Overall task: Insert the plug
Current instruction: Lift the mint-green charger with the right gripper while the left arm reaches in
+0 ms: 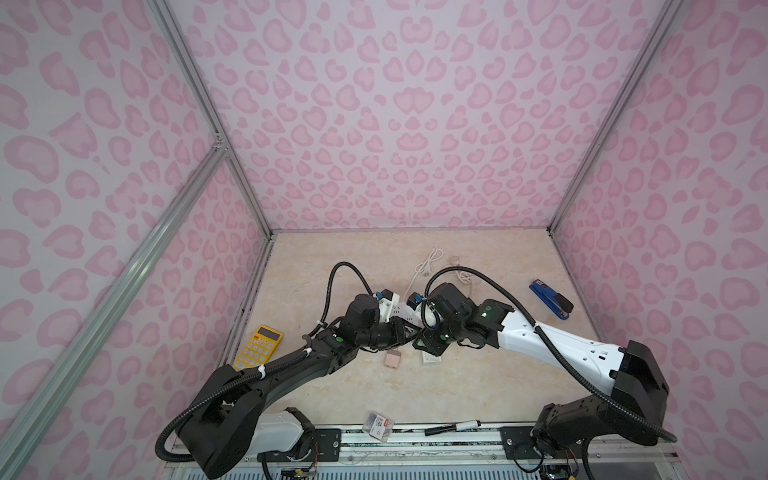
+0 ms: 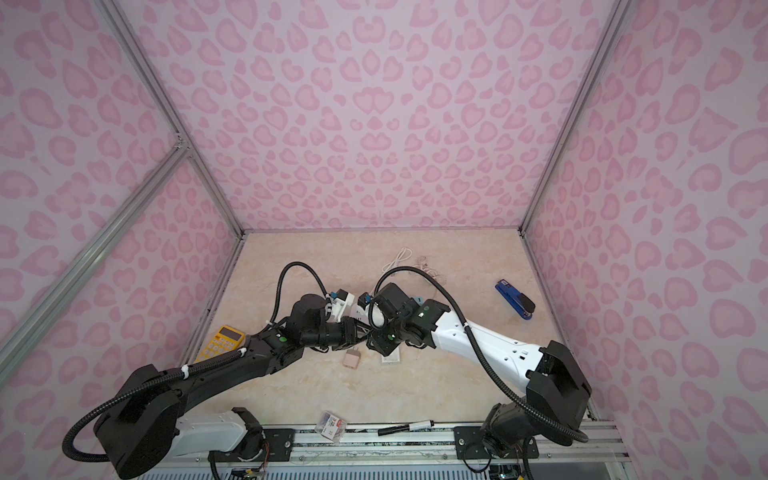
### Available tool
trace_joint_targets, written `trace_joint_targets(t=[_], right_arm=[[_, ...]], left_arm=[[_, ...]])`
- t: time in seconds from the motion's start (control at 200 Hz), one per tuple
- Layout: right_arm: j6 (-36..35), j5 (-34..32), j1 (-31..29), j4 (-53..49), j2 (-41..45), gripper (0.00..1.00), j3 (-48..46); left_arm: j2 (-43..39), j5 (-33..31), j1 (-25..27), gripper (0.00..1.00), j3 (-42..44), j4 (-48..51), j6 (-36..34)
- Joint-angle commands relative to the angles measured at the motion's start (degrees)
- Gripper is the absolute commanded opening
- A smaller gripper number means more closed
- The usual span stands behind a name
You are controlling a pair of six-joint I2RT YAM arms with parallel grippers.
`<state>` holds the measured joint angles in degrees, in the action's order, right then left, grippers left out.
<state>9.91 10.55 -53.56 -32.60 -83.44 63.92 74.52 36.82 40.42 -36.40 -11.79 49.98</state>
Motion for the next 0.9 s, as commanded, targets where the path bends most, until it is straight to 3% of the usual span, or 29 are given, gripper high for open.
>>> trace_joint_targets(t=[0.0,0.06,0.465,0.59,0.75,0.895], right_arm=[[0.94,-0.25,-0.12,2.08,-0.39,0.20,0.33],[0.90,-0.38,-0.14,2.16,-0.32,0.20,0.32],[0.60,-1.22,0.19,2.76,-0.78,0.23,0.39],[0.41,-1.23,0.30,2.76,-0.98,0.35,0.39],[0.48,-2.31,0.40,1.87,-0.91,0.63,0.85],[1.59,-4.36,0.60,0.56,0.91,0.73,0.67]], left_arm=[[0.61,1.11,0.26,0.16,-0.58,-1.33,-0.27],[0.84,1.06,0.26,0.04,-1.00,-0.87,-0.48],[0.89,-0.63,0.21,0.03,-0.22,-2.20,0.13],[0.62,-1.43,0.24,0.03,-0.42,-1.81,-0.36],[0.94,-2.03,0.24,0.03,-0.40,-1.81,-0.58],[0.82,-4.39,0.21,0.03,-0.25,-1.26,-1.06]])
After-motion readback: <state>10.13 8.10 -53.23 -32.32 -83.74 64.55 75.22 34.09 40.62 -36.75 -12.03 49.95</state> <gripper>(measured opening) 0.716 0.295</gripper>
